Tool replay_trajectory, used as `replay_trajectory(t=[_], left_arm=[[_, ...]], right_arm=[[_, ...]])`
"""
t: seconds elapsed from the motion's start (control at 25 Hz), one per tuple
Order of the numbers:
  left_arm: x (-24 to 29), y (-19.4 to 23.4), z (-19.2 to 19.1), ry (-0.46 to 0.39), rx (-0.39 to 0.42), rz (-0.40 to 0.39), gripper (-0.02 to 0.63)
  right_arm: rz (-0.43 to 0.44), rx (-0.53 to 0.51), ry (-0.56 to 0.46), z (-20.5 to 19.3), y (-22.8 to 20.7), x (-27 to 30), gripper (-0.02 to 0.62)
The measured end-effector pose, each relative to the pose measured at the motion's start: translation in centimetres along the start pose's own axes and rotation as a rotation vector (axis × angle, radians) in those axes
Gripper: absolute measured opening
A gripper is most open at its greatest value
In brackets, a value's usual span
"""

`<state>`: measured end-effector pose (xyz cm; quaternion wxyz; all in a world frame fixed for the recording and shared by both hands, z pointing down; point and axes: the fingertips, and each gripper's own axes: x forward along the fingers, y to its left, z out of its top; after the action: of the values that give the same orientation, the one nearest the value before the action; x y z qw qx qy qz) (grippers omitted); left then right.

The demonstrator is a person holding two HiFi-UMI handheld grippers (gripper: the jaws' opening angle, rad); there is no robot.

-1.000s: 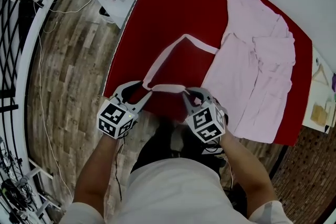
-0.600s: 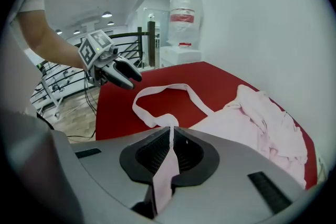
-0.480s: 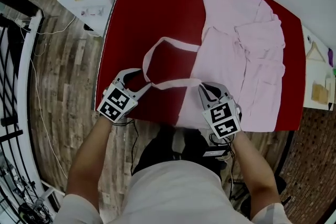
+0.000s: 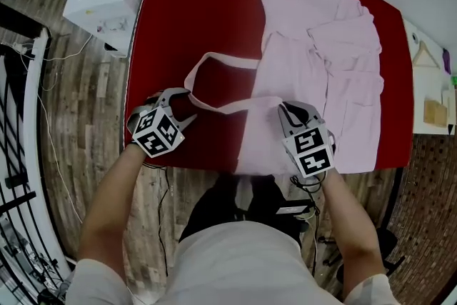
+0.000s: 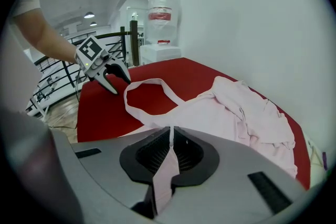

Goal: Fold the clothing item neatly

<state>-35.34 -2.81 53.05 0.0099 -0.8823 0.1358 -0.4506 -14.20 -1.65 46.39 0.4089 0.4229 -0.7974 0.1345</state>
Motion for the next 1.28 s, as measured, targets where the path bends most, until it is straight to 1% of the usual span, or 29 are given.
replay_trajectory(t=[0.2, 0.36, 0.48, 0.56, 0.68, 0.72, 0.76, 0.92, 1.0, 1.08, 1.2, 1.28], left_arm=[[0.6, 1.6, 0.3, 0.072, 0.175, -0.011, 0.21], [1.2, 1.6, -0.4, 0.148, 0.303, -0.071, 0.21], [1.2, 1.5, -0.8, 0.194, 0.374, -0.134, 0.209], [1.3, 1.1, -1.0, 0.214, 0.399, -0.189, 0.184], [1.3, -0.1, -1.1, 0.232, 0.406, -0.253, 0.09], [1.3, -0.3, -1.1, 0.233, 0.398, -0.258, 0.052], [1.2, -0.4, -1.2, 0.229, 0.382, -0.253, 0.034], [0.9, -0.2, -0.2, 0.183, 0.277, -0.209, 0.025], [0.4, -0.2, 0.9, 0.13, 0.207, -0.189, 0.023], [-0.3, 0.1, 2.6, 0.064, 0.116, -0.163, 0.023], [-1.2, 0.6, 6.3, -0.036, -0.015, -0.116, 0.023], [-1.8, 0.8, 9.4, -0.097, -0.069, -0.092, 0.023]], right_arm=[[0.0, -0.005, 0.007, 0.1, -0.1, 0.4, 0.031], [-0.003, -0.009, 0.014, 0.1, 0.0, 0.5, 0.031], [-0.009, -0.013, 0.018, 0.1, -0.2, 0.5, 0.031], [-0.015, -0.01, 0.021, -0.2, -0.5, 0.3, 0.031], [-0.023, 0.0, 0.024, -0.7, -0.8, 0.0, 0.031], [-0.026, 0.003, 0.025, -0.9, -0.9, -0.1, 0.031], [-0.028, 0.006, 0.026, -1.1, -0.9, -0.1, 0.031], [-0.036, 0.008, 0.016, -1.2, -1.1, -0.6, 0.032], [-0.039, 0.008, 0.005, -1.0, -1.1, -0.7, 0.031], [-0.041, 0.005, -0.009, -0.7, -1.4, -0.9, 0.031], [-0.049, -0.005, -0.038, -0.5, -2.7, -1.8, 0.032], [-0.055, -0.012, -0.055, -0.6, -3.9, -2.5, 0.031]])
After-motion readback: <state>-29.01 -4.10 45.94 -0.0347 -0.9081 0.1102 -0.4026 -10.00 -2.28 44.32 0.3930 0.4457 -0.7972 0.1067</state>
